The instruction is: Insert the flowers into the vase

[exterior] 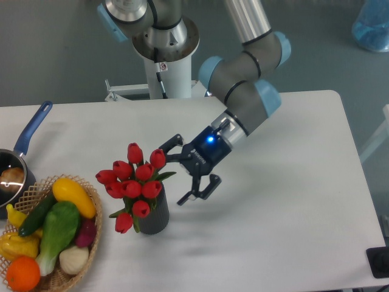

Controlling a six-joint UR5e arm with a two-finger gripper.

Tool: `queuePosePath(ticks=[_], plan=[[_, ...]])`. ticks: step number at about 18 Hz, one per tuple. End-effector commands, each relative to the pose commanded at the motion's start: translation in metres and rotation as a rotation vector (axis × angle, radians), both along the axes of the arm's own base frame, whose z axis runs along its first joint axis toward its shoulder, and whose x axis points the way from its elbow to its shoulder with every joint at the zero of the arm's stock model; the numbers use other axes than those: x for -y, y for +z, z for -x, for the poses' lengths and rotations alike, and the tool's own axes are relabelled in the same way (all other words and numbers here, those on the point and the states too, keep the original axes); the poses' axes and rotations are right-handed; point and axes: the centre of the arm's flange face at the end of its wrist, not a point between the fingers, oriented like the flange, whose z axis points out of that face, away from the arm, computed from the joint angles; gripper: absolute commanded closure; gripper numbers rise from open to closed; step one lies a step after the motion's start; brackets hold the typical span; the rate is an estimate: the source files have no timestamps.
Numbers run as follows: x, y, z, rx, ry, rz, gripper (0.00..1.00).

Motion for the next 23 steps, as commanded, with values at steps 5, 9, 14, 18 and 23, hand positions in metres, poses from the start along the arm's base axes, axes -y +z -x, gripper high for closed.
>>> queuePosePath(ticks=[5, 9, 14, 18, 23], plan=[[0.038, 0.056, 0.018, -0.2, 0.142, 0.172, 0.0], [0.068, 0.112, 0.029, -0.246, 0.34, 0.292, 0.0], [0.11, 0.156, 0.04, -0.338, 0.689, 0.568, 0.0], [0.12, 0.165, 0.047, -0.485, 0.661, 0.637, 0.0], [0.13, 0.169, 0.066, -0.599, 0.704, 0.787, 0.0]])
